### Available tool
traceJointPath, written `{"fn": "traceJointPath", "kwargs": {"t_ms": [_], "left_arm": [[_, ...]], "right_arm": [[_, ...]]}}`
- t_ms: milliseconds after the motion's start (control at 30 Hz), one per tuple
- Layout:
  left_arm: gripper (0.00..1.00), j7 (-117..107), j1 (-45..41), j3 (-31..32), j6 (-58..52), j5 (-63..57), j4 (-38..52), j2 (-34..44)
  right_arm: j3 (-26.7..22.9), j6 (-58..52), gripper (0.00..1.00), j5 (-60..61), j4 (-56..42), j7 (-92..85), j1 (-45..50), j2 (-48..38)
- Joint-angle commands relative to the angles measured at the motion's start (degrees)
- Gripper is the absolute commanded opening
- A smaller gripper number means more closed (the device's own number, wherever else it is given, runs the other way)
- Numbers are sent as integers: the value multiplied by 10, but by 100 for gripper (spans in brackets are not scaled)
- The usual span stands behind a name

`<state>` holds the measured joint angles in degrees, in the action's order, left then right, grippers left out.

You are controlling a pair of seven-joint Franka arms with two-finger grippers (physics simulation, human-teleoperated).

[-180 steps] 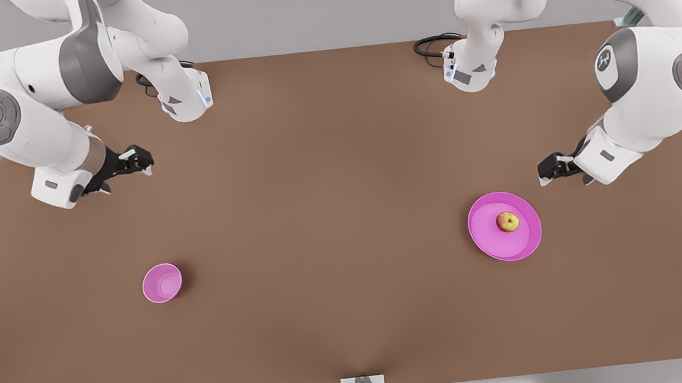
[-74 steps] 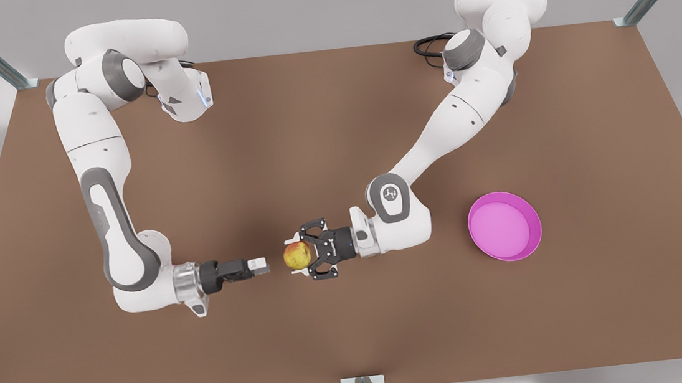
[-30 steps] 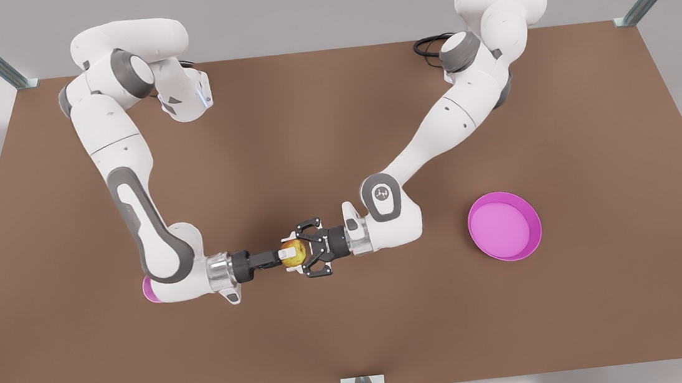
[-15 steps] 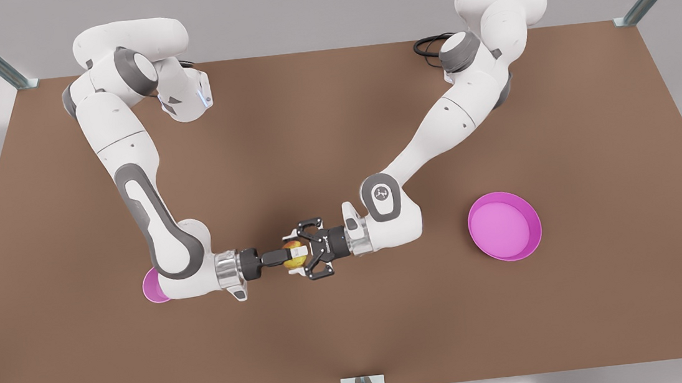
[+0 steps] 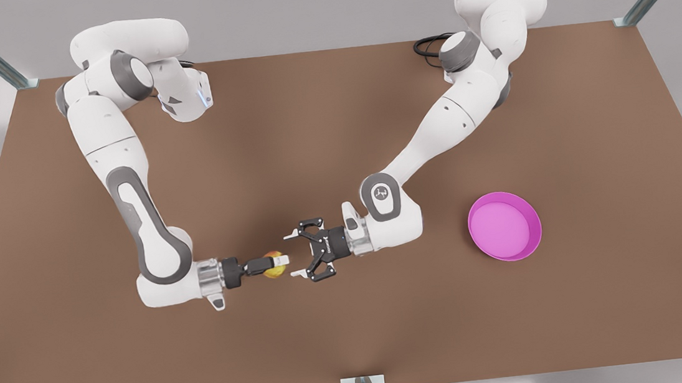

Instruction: Use the left arm to pick up the apple from the plate, transfer it to the gripper of the right arm, and then use the right arm to place it into the bowl

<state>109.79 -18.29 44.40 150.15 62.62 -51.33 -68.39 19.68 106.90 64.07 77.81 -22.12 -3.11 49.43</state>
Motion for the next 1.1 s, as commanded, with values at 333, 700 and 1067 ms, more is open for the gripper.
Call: {"fn": "traceJointPath", "kwargs": {"t_ms": [333, 700, 1067], "left_arm": [[100, -1050, 305, -12, -851, -891, -67, 331], [100, -1169, 164, -423, -603, -639, -215, 498], [100, -1282, 164, -423, -603, -639, -214, 488]], "right_arm": [[1, 4, 69, -378, -27, -65, -72, -40], [-3, -68, 69, -640, -6, -64, -107, -74], [-8, -2, 69, -710, 6, -89, -133, -50]]}}
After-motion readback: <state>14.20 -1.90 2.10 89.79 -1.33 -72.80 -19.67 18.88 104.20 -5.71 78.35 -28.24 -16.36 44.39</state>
